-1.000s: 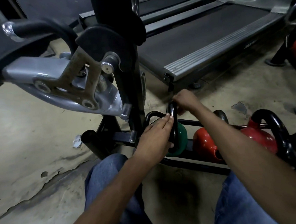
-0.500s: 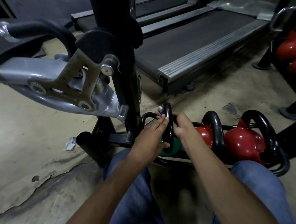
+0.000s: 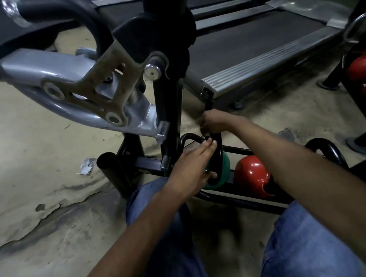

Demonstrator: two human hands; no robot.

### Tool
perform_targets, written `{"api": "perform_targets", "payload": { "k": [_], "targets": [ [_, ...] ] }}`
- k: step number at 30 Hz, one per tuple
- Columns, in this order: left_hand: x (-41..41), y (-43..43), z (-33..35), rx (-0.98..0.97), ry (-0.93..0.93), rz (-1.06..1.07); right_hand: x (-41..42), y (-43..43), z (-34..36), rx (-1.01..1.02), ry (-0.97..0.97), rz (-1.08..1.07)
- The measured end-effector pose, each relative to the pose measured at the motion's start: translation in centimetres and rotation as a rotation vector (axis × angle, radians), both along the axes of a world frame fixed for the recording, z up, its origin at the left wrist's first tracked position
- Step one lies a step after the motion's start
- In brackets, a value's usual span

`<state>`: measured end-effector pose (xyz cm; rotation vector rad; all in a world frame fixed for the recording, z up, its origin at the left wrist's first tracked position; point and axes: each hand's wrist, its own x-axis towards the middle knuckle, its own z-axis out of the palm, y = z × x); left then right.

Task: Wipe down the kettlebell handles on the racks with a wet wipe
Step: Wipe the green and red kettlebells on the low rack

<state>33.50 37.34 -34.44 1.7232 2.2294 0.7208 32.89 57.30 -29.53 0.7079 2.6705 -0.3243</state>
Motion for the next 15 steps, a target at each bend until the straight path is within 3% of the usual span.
{"api": "perform_targets", "payload": {
  "k": [3, 7, 10, 12, 15],
  "targets": [
    [0.0, 0.0, 0.1, -0.008, 0.051, -0.006, -0.9, -1.7, 1.9, 0.226, -0.254, 0.32],
    [0.0, 0.0, 0.1, -0.007, 0.052, -0.001, -1.0, -1.9, 2.5, 0.283, -0.221, 0.322],
    [0.0, -0.2, 0.0, 0.004, 0.033, 0.004, -0.3, -0.2, 1.7, 0.257, -0.04, 0.141],
    [0.0, -0.2, 0.0, 0.003, 0.02, -0.004, 1.2, 1.1, 0.5, 0.185, 0.196, -0.06],
    [0.0, -0.2, 0.3, -0.01, -0.01, -0.006, 4.7, 1.1, -2.6, -0.124, 0.644, -0.524]
  ]
}}
